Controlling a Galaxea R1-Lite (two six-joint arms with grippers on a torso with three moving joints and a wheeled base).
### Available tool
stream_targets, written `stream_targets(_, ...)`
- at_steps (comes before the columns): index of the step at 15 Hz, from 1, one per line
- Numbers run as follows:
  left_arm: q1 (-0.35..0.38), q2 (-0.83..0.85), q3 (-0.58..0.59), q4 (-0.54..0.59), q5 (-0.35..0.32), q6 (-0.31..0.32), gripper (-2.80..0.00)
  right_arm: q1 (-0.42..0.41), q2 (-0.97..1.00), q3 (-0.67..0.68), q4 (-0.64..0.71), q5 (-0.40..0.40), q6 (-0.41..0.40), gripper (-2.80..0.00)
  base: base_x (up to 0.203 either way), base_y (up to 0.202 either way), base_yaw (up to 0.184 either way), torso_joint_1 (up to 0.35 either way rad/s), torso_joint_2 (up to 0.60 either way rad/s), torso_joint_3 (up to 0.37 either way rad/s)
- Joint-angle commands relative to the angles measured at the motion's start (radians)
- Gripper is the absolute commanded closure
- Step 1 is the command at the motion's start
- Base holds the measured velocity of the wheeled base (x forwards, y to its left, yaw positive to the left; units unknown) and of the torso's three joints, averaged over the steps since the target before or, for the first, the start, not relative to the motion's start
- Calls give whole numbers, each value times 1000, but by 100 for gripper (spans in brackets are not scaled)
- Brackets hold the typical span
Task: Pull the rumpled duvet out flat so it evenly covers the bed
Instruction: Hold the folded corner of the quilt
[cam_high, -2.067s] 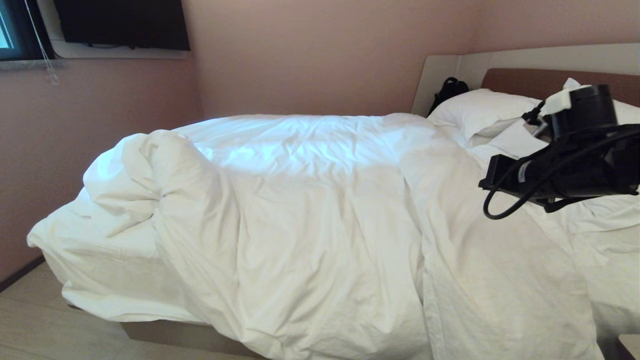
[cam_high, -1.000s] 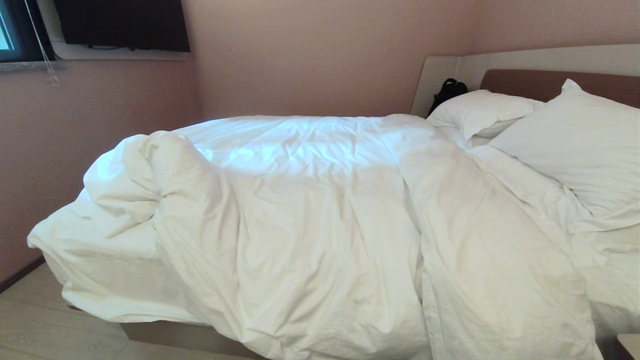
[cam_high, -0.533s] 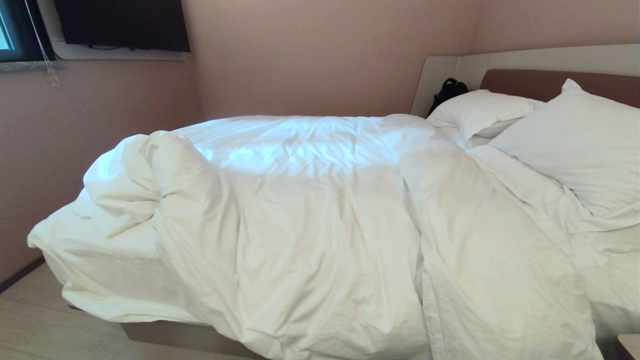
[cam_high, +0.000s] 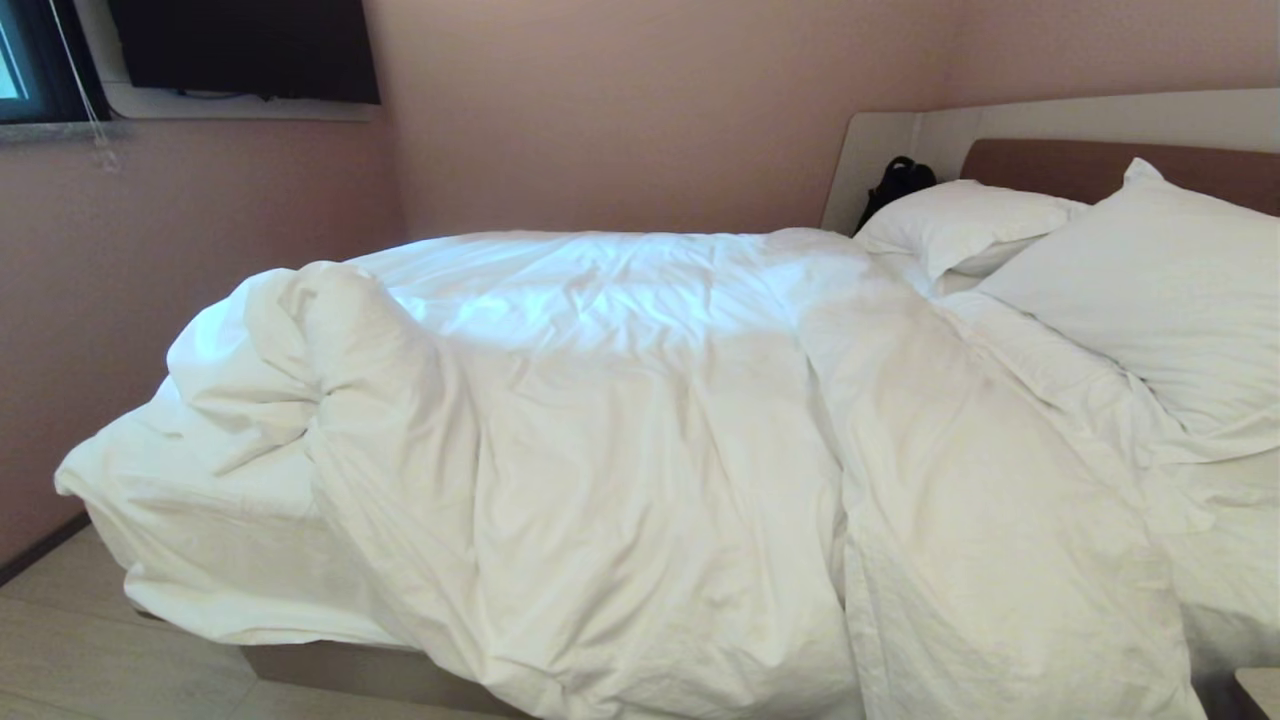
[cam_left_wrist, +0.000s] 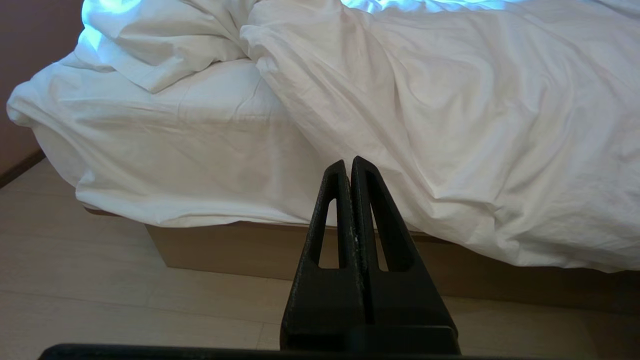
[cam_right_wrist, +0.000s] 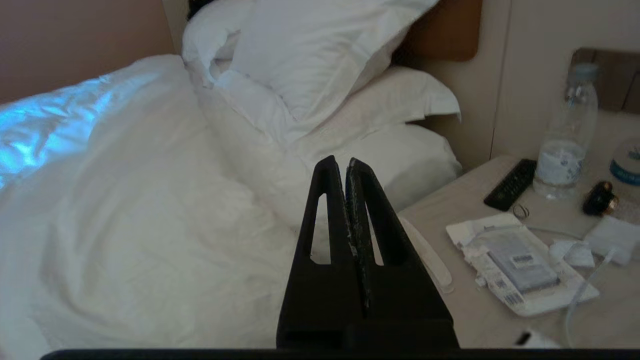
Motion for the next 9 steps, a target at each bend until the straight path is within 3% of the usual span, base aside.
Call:
stream_targets(1, 0, 0, 0, 0, 0, 0, 0, -14, 7, 30, 30, -51, 16, 0, 0, 0, 0, 0, 0, 0)
stream_targets(5, 0, 1, 0, 0, 0, 0, 0, -15, 3, 139, -6, -53, 20, 0, 0, 0, 0, 0, 0, 0)
stream_targets(9, 0, 0, 0, 0, 0, 0, 0, 5, 1, 203, -202, 106, 16, 0, 0, 0, 0, 0, 0, 0)
